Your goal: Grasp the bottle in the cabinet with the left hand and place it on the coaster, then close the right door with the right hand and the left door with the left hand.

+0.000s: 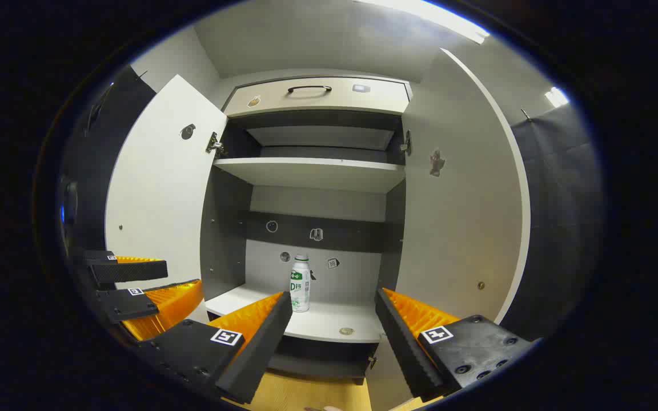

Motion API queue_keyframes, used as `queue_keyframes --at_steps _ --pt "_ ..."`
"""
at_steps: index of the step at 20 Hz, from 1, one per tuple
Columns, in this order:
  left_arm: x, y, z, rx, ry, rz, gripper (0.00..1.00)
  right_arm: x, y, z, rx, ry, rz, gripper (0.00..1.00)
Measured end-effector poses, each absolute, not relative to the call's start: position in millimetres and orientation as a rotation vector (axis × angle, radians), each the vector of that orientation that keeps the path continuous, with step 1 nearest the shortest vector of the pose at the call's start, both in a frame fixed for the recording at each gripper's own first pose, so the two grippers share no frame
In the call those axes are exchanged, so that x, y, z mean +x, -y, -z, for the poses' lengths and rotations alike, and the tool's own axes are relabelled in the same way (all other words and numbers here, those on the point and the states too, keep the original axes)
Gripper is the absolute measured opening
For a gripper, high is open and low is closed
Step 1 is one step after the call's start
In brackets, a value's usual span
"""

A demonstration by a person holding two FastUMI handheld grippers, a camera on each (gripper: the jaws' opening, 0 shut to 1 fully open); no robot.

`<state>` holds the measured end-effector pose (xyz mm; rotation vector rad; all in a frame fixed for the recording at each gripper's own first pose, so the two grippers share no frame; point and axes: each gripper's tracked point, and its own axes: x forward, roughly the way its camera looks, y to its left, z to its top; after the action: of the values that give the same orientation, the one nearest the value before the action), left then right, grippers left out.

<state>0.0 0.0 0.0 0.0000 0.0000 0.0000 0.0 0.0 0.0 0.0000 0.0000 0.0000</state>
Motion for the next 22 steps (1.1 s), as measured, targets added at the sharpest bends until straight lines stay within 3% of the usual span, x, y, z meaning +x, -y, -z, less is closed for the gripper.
queue_keyframes --at_steps 22 --pt "1.5 -11.6 4.7 -0.008 0.003 0.104 0.92 -14.5 -12.5 2.9 -0.007 -0.03 0.087 0.97"
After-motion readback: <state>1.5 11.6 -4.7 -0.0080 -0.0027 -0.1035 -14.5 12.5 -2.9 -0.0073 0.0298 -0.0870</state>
